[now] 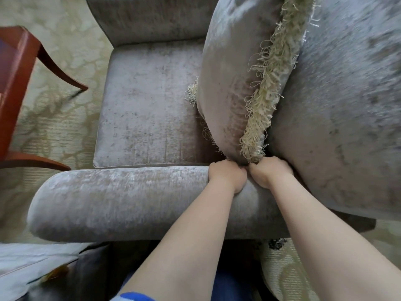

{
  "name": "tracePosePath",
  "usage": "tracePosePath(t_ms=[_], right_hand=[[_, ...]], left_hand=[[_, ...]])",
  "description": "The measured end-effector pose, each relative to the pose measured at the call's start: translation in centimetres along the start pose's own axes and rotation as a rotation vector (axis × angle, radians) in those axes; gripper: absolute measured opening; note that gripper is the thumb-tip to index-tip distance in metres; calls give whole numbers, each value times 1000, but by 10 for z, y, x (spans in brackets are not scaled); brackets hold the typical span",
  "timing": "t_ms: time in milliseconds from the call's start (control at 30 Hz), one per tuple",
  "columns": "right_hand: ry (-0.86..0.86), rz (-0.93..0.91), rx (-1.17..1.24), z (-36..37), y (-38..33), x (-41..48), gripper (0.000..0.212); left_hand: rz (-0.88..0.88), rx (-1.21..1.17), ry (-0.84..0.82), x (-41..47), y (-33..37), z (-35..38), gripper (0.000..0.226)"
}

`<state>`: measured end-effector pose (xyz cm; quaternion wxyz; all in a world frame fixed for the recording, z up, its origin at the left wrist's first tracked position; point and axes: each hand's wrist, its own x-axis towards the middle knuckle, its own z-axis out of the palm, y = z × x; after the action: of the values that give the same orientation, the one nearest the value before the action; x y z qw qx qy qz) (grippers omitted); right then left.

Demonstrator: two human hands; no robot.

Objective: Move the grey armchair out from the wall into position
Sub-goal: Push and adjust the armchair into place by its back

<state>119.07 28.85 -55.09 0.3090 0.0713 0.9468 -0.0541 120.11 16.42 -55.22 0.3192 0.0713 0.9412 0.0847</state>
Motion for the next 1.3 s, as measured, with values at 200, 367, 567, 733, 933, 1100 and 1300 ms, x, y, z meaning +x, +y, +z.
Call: tracePosePath(t_ms=[200,367,567,733,933,1100,1300], right_hand=[[20,29,10,4,0,1,45],[56,15,19,7,-2,3,45],[89,1,15,6,-1,-1,45],[56,-1,-3,3,-2,-5,47],[24,28,-22,5,-6,-14,46],[-35,51,-3,7,-8,-21,48],[-40,113,-14,3,-17,-25,47]], left_hand=[[-10,-15,23,6,-1,4,47],[-39,-33,54,6,-3,9,52],[-4,-15,61,4,-3,7,51],[25,30,45,3,-4,7,50],[23,29,1,-5,-5,5,49],[5,11,-36,-13,-6,9,52],[27,-37,20,-17,-15,5,47]])
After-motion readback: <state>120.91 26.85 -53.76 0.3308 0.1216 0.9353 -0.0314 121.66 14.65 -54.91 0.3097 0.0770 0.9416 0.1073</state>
